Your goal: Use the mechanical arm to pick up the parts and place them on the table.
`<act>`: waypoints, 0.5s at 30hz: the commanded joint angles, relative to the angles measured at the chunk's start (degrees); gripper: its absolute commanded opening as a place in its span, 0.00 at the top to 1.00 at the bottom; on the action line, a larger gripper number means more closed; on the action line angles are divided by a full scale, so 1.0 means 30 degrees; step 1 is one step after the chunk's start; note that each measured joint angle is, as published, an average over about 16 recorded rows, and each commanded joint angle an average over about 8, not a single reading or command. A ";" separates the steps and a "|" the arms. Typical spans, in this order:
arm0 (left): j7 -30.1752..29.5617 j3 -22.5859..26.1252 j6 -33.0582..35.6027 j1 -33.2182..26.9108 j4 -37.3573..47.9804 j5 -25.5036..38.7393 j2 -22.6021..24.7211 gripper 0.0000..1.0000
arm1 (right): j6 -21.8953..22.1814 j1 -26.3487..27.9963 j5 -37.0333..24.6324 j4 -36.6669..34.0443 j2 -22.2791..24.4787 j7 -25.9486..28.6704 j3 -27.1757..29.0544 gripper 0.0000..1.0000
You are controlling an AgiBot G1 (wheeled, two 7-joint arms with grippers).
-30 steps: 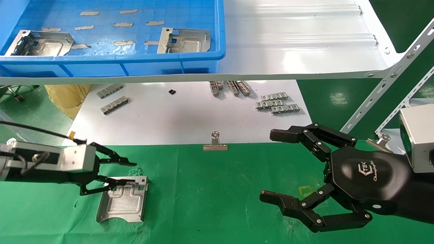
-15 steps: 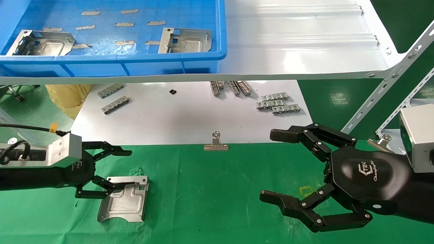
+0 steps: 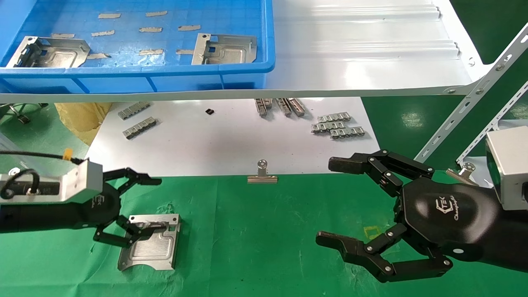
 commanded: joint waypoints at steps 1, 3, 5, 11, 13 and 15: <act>-0.0413 -0.0329 -0.0061 0.0335 -0.0621 -0.0196 -0.0132 0.00 | 0.0000 0.0000 0.0000 0.0000 0.0000 0.0000 0.0000 0.00; -0.0894 -0.0712 -0.0133 0.0724 -0.1344 -0.0424 -0.0285 0.00 | 0.0000 0.0000 0.0000 0.0000 0.0000 0.0000 0.0000 0.00; -0.1384 -0.1101 -0.0205 0.1121 -0.2080 -0.0657 -0.0441 0.00 | 0.0000 0.0000 0.0000 0.0000 0.0000 0.0000 0.0000 0.00; -0.2834 -0.2256 -0.0420 0.2295 -0.4260 -0.1345 -0.0903 0.00 | 0.0000 0.0000 0.0000 0.0000 0.0000 0.0000 0.0000 0.00; -0.3315 -0.2639 -0.0492 0.2685 -0.4984 -0.1574 -0.1056 0.00 | 0.0000 0.0000 0.0000 0.0000 0.0000 0.0000 0.0000 0.00; -0.3796 -0.3022 -0.0563 0.3075 -0.5707 -0.1802 -0.1209 0.00 | 0.0000 0.0000 0.0000 0.0000 0.0000 0.0000 0.0000 0.00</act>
